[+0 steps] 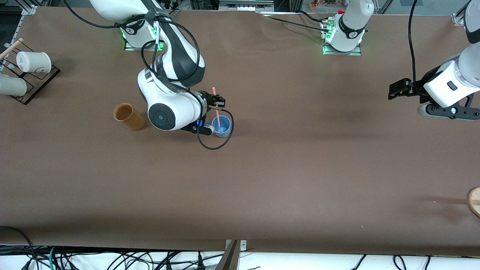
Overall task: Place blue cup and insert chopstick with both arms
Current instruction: 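Move the chopstick with the right gripper over the blue cup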
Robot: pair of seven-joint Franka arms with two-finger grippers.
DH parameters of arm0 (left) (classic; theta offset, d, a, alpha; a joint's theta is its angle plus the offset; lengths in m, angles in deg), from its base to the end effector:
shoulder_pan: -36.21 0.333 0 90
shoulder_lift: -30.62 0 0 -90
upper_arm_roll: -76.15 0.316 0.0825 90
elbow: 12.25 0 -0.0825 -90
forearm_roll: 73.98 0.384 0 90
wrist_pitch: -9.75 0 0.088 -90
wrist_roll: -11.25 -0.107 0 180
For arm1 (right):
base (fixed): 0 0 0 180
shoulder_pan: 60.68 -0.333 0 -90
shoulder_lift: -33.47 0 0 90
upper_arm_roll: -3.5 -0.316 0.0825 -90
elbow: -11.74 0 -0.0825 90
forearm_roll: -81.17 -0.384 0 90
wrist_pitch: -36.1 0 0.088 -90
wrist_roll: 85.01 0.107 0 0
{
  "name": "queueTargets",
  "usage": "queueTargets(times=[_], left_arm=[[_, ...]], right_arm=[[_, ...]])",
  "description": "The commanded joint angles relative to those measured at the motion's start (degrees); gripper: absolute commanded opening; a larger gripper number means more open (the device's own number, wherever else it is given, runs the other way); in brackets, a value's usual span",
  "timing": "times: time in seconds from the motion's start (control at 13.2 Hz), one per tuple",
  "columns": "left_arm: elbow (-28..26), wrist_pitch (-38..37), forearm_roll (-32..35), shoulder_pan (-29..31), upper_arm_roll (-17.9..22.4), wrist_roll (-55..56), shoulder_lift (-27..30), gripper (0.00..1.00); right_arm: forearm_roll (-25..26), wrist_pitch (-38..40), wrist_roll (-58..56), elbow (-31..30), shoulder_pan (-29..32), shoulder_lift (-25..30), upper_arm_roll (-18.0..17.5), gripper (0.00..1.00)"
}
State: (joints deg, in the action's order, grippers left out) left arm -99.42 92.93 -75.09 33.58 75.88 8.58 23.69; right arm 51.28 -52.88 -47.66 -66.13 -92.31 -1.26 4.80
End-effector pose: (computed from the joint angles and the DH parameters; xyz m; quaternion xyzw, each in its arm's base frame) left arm 0.5742 -0.0312 0.5699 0.9942 -0.0486 -0.0952 0.0098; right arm 0.5556 0.3912 0.3537 -0.9428 0.1055 0.3018 0.0948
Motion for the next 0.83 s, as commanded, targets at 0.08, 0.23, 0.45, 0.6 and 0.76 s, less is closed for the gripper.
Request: queueTargets(times=[0.08,0.23,0.45,0.6,0.76], left_arm=[[1.8,-0.7,0.7,-0.3,0.0,-1.1,-0.8,1.00],[1.8,-0.7,0.7,-0.4,0.0,-1.1,-0.8,1.00],[1.8,-0.8,0.7,-0.4,0.0,-1.1,-0.8,1.00],[1.8,-0.8,0.7,-0.4,0.0,-1.1,-0.8,1.00],[1.8,-0.8,0.7,-0.4,0.0,-1.1,-0.8,1.00]], right_arm=[[2.4,0.8,0.8,2.6,0.2,-0.9,0.4,1.00],[5.5,1.3,0.7,4.1,0.1,-0.3,0.4,1.00],[21.2,0.5,-0.4,5.2,0.1,1.6,0.5,1.00],[21.5,-1.4,-8.9,5.5,1.7,4.6,4.0,1.00],[21.5,-0.7,-18.8,4.9,2.7,8.6,8.1,1.00]])
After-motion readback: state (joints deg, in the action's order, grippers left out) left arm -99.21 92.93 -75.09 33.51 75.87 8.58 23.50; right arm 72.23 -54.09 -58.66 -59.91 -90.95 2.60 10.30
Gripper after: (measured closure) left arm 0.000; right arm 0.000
